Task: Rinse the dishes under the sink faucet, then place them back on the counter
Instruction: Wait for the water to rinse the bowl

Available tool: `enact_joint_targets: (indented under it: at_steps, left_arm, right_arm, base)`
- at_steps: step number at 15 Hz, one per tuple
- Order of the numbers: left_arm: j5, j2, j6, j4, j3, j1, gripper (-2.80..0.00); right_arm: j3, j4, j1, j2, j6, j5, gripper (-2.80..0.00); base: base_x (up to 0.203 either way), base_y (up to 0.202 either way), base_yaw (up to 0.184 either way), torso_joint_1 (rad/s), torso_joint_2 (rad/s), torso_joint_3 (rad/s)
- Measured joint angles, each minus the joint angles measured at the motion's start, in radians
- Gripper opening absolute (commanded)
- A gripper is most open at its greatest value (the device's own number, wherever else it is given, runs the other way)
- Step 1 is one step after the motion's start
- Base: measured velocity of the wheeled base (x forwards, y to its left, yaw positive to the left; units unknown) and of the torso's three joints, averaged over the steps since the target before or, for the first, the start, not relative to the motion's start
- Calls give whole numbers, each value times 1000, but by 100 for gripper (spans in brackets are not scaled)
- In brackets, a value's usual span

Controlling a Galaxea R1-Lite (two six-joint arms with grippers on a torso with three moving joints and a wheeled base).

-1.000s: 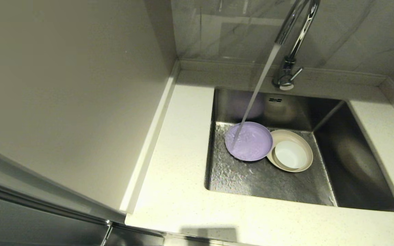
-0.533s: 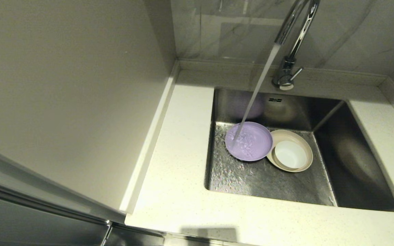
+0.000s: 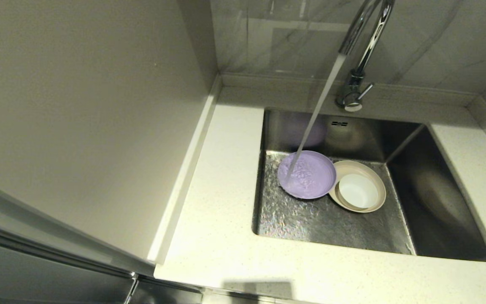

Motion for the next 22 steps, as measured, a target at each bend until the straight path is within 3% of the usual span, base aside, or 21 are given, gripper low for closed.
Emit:
enact_joint_targets:
  at_steps: [4,8,18,22]
  left_arm:
    - [0,0,0,0,0,0,-280]
    - [0,0,0,0,0,0,-280]
    - [0,0,0,0,0,0,-280]
    - [0,0,0,0,0,0,-280]
  right_arm:
    - [26,3,3,-91,2,80,-280]
    - [29,-1,3,-109,75,65,-280]
    - [31,-4,3,-111,77,63,-280]
    - [51,-69,4,-110,77,64,-280]
  base:
    - [0,0,0,0,0,0]
    - [0,0,0,0,0,0]
    - [0,0,0,0,0,0]
    - [0,0,0,0,0,0]
